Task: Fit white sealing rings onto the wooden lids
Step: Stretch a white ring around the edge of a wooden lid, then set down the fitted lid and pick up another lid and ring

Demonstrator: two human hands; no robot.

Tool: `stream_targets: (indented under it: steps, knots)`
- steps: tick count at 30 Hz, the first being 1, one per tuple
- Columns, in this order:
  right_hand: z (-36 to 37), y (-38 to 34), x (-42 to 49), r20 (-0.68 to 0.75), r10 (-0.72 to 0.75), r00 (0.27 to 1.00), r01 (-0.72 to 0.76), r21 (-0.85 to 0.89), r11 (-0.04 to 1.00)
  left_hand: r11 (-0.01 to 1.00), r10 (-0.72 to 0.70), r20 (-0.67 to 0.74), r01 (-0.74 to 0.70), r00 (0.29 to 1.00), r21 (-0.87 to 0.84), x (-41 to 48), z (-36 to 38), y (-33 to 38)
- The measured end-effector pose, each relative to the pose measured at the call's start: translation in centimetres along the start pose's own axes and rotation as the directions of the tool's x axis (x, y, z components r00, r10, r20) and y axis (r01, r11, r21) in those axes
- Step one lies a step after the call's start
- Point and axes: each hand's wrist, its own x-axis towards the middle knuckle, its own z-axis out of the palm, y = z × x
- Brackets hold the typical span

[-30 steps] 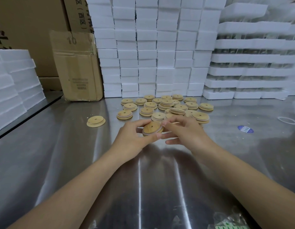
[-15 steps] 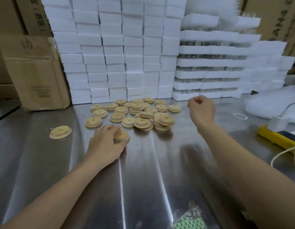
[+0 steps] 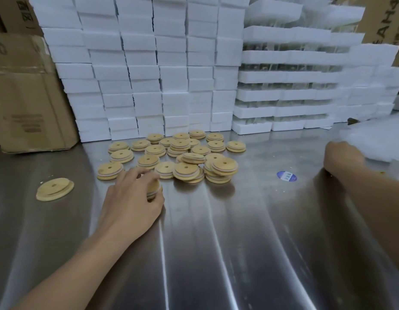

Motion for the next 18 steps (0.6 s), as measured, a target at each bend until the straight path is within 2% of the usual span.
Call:
stream_targets:
  steps: [3, 9, 11, 13, 15, 16, 18]
  knots:
    - [-0.2, 0.4, 0.5, 0.034, -0.016, 0.999, 0.018, -0.051, 0.999, 1.000, 0.002, 0.005, -0.002, 1.000, -0.010, 0.1, 0.2, -0.2]
    - [-0.1, 1.2, 0.8, 0.019, -0.172, 0.985, 0.171, -0.242, 0.955, 1.000, 0.011, -0.006, -0.011, 1.000, -0.024, 0.2, 0.4, -0.4]
    - [-0.3, 0.8, 0.5, -0.002, -0.203, 0.979, 0.198, -0.223, 0.954, 1.000, 0.018, -0.003, -0.018, 1.000, -0.019, 0.2, 0.5, -0.4]
    - [-1.1, -0.7, -0.3, -0.011, -0.215, 0.977, 0.213, -0.071, 0.974, 1.000, 0.016, 0.003, -0.016, 1.000, -0.007, 0.1, 0.4, -0.4]
    - [-2.7, -2.8, -2.0, -0.036, -0.226, 0.973, 0.229, 0.181, 0.957, 1.000, 0.005, 0.014, -0.005, 1.000, 0.005, 0.1, 0.2, -0.2]
    - [-3.8, -4.0, -3.1, -0.063, -0.229, 0.971, 0.237, 0.321, 0.917, 1.000, -0.001, 0.018, 0.000, 1.000, 0.010, 0.1, 0.1, -0.1]
    - [-6.2, -6.4, -6.2, -0.131, -0.233, 0.964, 0.264, 0.601, 0.754, 1.000, -0.013, 0.020, 0.013, 1.000, 0.006, 0.1, -0.1, 0.0]
